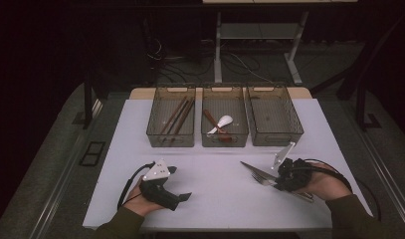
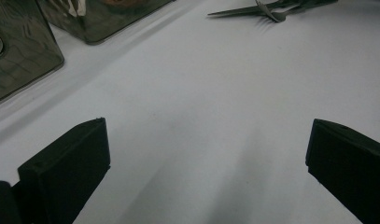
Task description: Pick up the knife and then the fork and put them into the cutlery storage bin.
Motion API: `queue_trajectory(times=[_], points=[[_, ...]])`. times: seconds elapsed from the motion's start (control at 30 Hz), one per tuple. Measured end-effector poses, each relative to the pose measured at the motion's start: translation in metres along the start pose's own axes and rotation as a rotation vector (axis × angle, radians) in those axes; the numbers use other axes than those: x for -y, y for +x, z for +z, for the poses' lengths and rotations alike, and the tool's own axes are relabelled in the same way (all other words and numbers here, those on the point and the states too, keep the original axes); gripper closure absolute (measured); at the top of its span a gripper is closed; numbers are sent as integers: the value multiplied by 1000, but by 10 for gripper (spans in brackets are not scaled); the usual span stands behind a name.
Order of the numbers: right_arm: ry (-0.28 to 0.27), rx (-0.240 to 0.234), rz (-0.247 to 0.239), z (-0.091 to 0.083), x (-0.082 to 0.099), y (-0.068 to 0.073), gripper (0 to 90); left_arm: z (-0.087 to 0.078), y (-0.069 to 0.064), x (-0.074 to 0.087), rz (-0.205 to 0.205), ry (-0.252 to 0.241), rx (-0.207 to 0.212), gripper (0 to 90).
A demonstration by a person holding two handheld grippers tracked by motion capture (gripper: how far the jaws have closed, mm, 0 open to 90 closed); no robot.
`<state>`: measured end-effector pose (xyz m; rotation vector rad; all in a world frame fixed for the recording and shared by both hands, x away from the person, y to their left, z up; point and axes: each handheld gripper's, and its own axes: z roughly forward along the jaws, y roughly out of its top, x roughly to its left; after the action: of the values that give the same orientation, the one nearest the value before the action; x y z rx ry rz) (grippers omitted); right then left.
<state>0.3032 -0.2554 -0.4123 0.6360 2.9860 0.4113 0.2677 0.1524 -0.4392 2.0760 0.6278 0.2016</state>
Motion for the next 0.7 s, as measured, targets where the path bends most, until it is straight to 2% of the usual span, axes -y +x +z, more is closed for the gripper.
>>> queue_trajectory(times=[0.2,0.7], points=[[82,9,-1,8,-6,2,779,0,0,0,-1,0,0,0],[189,11,-30,13,-20,-1,848,2,0,0,0,8,1,0]])
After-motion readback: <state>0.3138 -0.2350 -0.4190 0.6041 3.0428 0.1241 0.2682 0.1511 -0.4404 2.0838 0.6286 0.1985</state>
